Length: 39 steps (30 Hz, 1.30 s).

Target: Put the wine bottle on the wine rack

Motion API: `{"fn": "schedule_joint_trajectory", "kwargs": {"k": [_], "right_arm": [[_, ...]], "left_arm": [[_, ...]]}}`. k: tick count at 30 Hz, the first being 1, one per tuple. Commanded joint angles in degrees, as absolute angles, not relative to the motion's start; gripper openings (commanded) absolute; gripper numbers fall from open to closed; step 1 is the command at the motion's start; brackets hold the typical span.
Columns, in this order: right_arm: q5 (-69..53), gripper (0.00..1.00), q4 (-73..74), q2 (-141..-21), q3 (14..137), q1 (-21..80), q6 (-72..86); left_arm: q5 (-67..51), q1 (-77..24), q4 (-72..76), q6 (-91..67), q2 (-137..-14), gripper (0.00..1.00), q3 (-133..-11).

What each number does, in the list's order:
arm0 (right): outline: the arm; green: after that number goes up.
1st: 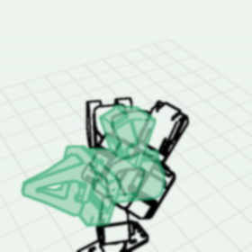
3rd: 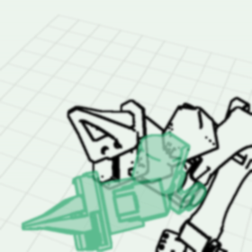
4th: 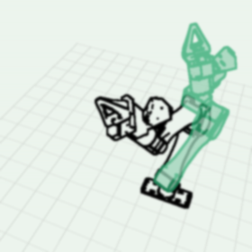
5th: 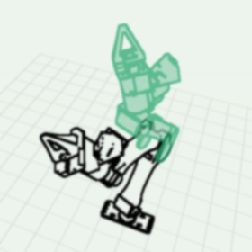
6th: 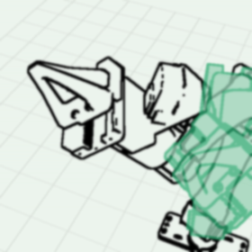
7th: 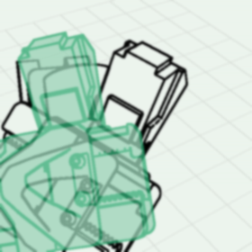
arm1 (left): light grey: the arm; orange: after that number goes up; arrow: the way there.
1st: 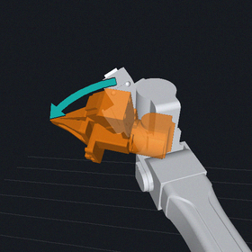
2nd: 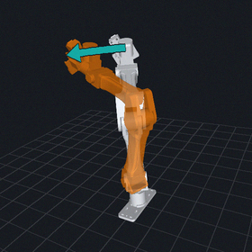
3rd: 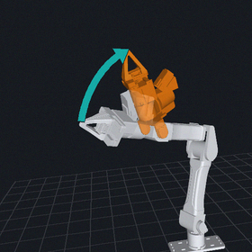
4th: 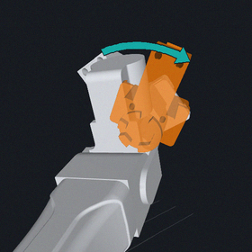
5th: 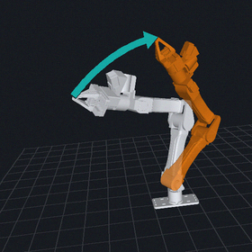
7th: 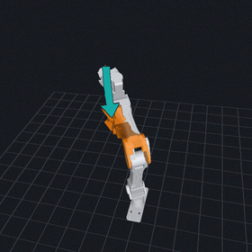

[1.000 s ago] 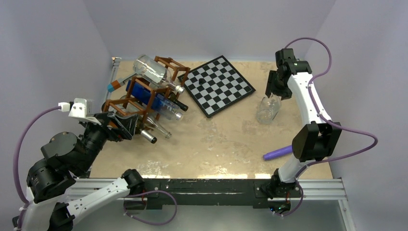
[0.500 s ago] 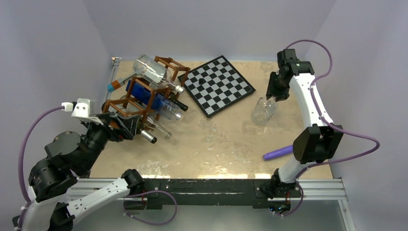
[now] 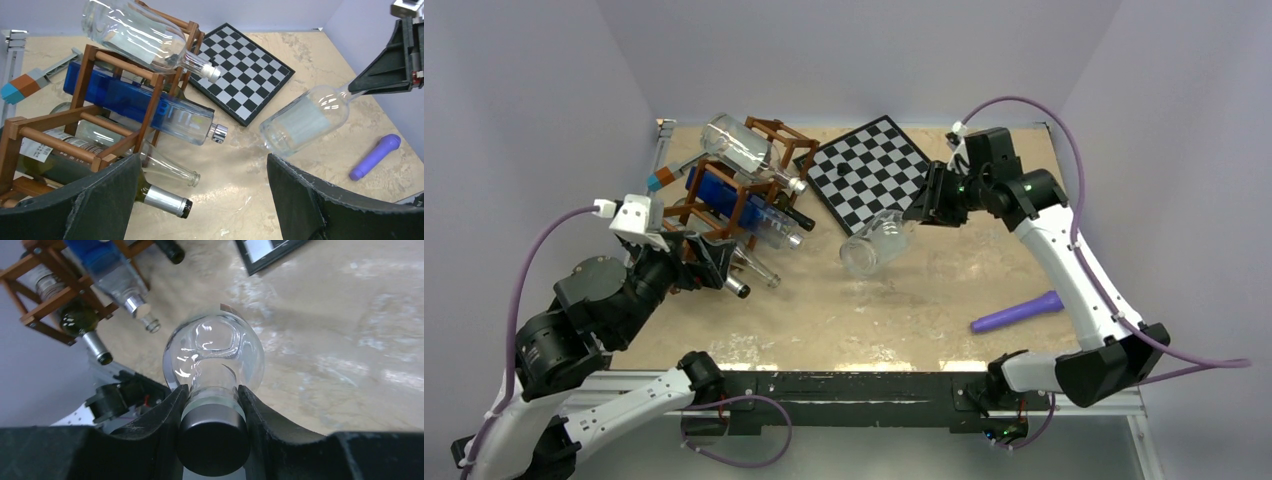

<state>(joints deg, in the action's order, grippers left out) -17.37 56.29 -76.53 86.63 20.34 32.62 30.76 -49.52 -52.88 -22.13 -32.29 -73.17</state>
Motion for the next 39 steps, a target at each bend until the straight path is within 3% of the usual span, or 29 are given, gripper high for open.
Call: {"fn": "schedule_joint_trajectory", "kwargs": {"k": [1,19,29,39], "right_arm": [[-25.9,0.00,33.0,-73.9,80.9,24.1,42.1],[-0.2,0.00,6.8,-70.8,59.6,37.4,36.3],[15.7,0.00,12.6,-70.8,55.2,51.7,19.3],[21.2,0.00,18.7,-69.6,48.7,62.7,17.4]], "left_arm": [[28.4,-49.4,-52.1,-22.8,-34.5,0.99,-73.1],[27.6,-49.4,-52.8,-22.5,-36.6,0.99,-72.3],[27.2,-49.4,-52.1,-21.9,-37.7,0.99,-72.4],[27.1,-49.4,-51.2,-20.8,-38.1,0.99,-71.9]]}}
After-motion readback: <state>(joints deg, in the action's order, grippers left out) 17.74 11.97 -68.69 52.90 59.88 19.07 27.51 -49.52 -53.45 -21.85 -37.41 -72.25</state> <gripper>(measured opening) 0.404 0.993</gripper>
